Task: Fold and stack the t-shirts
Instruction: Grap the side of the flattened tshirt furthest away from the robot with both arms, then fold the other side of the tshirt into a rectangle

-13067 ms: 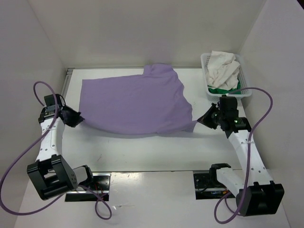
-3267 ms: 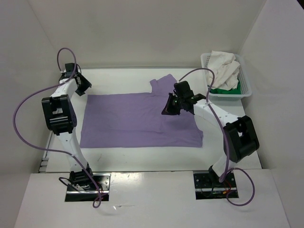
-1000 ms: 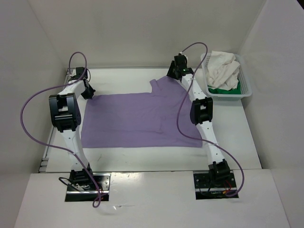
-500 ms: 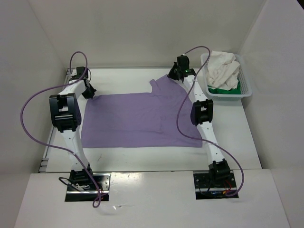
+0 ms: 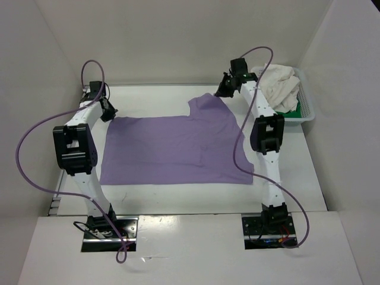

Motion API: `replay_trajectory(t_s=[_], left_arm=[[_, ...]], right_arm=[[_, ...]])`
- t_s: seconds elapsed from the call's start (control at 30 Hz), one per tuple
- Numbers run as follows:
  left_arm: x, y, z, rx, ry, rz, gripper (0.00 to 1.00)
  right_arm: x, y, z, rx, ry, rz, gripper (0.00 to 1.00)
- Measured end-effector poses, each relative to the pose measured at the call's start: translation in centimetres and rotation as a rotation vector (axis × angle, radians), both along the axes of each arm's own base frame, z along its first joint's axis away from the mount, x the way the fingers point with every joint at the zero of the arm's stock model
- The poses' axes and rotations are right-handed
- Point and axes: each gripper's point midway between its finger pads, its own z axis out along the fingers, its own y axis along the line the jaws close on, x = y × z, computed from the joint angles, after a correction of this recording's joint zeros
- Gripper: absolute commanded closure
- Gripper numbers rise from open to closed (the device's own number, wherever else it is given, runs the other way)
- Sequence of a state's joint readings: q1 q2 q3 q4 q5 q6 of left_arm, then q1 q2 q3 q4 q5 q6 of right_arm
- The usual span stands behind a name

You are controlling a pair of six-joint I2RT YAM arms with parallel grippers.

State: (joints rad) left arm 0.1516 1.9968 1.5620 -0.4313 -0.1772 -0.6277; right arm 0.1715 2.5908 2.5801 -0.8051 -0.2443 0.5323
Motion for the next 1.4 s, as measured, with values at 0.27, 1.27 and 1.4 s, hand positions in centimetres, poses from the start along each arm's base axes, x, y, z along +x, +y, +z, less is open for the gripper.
replay_trajectory(t_s=[0.27, 1.27, 1.4], left_arm=[[-0.4, -0.4, 0.6, -0.039, -0.016, -0.019, 1.00], [-12.8, 1.3, 2.5, -0.115, 0.005, 0.072, 1.00], [-15.2, 1.0, 0.0, -0.142, 0.091, 0.086, 0.84]], right_arm=[[-10.3, -1.2, 2.0, -0.014, 0.065, 0.020, 1.00], [-32.0, -8.8, 2.9, -0.061, 0.119, -0.111, 1.00], [-33.1, -8.8, 2.7, -0.062, 0.156, -0.110, 1.00]])
